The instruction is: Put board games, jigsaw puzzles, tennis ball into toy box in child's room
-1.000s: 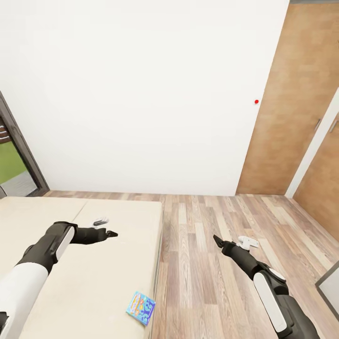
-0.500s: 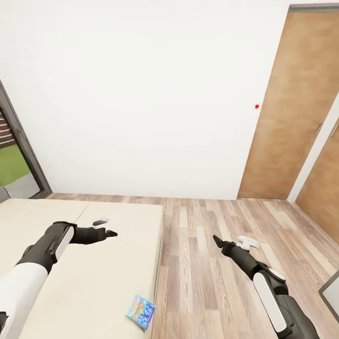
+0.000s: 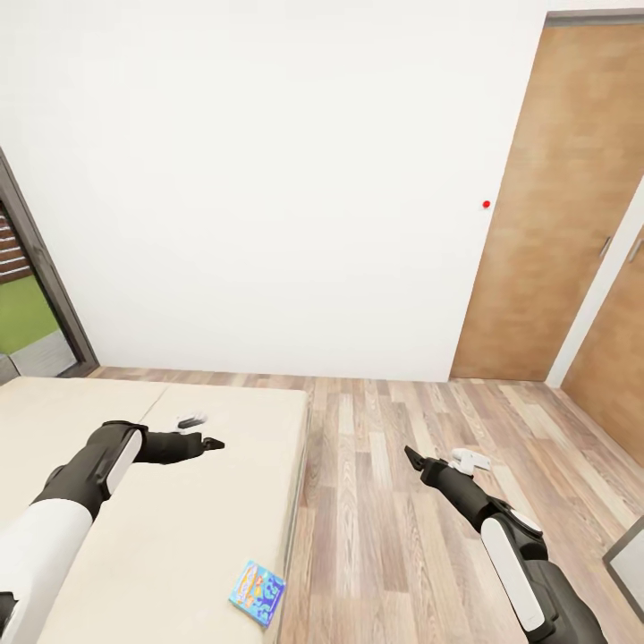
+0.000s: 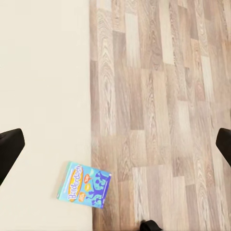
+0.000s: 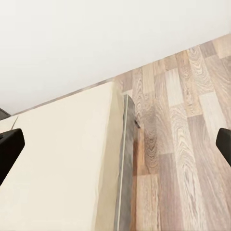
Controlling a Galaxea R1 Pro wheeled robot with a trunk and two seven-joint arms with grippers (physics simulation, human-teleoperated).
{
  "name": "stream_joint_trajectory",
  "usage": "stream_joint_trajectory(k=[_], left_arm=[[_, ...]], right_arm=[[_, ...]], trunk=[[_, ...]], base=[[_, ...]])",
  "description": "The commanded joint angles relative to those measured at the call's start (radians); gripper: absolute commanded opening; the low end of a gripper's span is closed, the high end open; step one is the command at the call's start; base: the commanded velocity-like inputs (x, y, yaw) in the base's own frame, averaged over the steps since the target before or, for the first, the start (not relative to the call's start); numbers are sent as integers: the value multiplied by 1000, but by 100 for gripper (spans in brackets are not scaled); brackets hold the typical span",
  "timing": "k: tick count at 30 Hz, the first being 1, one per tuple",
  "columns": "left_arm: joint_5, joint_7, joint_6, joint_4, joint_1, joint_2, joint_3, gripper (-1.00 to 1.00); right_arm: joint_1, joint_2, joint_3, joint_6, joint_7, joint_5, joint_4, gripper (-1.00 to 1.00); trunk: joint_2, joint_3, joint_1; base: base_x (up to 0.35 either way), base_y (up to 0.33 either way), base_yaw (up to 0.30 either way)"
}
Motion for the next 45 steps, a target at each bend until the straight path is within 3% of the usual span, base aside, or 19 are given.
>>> stream_joint_trajectory(k=[1,21,35,45], left_arm=[[8,2,7,-1,-1,0,-1,100],[7,3,11,-1,-1,-3,-4,100],[8,5,11,-1,0,-7,-6,100],[8,4,11,-1,0,-7,-5,100]], right_arm=[[-1,0,-2,6,3,-5,-1,100],[-1,1,-2,7,3,-4,1,100],[-1,1,-1,7,3,-4,4,100],[-1,1,0,7,3,-4,4,100]], trunk=[[-2,-2,1],[-2,4,1],[-2,9,1],[-2,13,1]], base=[[0,-5,5],[0,-4,224],[0,-226,277],[0,-37,277]])
